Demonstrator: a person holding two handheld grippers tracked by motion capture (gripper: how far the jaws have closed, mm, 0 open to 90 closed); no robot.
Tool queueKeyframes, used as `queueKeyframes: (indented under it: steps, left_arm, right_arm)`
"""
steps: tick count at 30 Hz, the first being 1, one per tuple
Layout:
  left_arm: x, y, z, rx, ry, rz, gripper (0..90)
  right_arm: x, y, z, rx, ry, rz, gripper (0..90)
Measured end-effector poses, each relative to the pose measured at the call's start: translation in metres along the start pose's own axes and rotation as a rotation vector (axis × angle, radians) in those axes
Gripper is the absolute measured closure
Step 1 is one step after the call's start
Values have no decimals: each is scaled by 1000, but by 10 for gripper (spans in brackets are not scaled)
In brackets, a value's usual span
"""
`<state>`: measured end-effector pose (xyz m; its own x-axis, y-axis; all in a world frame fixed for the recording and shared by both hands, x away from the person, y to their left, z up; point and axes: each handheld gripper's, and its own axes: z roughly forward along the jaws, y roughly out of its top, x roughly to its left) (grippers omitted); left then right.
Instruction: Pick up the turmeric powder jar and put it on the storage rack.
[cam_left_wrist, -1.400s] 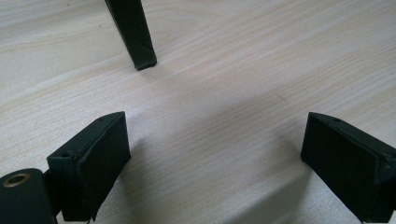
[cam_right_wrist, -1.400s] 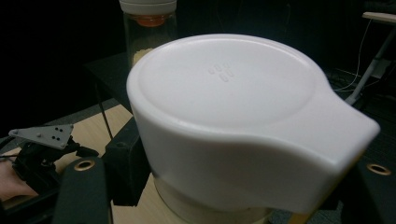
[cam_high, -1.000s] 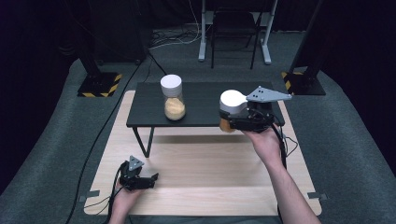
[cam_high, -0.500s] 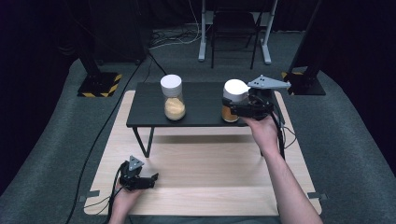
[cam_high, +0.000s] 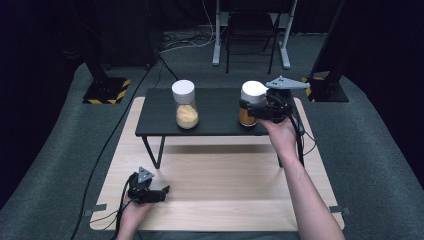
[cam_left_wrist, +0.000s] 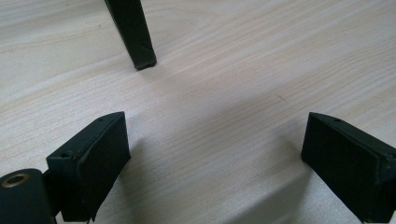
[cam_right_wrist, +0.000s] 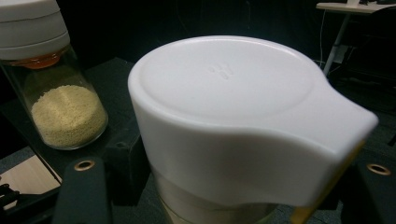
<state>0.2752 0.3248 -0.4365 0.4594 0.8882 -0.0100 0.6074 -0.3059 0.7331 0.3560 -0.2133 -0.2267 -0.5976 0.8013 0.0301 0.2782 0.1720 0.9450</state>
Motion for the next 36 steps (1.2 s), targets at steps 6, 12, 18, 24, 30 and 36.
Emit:
queueKeyframes:
  steps: [6,12,18,24,30,36]
  left_arm:
    - [0,0,0,0,0,0,72]
    - [0,0,0,0,0,0,72]
    - [0,0,0,0,0,0,72]
    - [0,0,0,0,0,1,72]
    - [0,0,0,0,0,0,72]
    - [0,0,0,0,0,0,72]
  right_arm:
    - [-1,3,1,14,5,1,264]
    - [2,-2,-7,1,-14,11,195]
    - [1,-11,-14,3,-13,13,178]
    - [3,-26,-27,-1,-2,10,176]
    - [6,-45,-41,-12,32,10,175]
    - [7,-59,-47,-9,60,16,174]
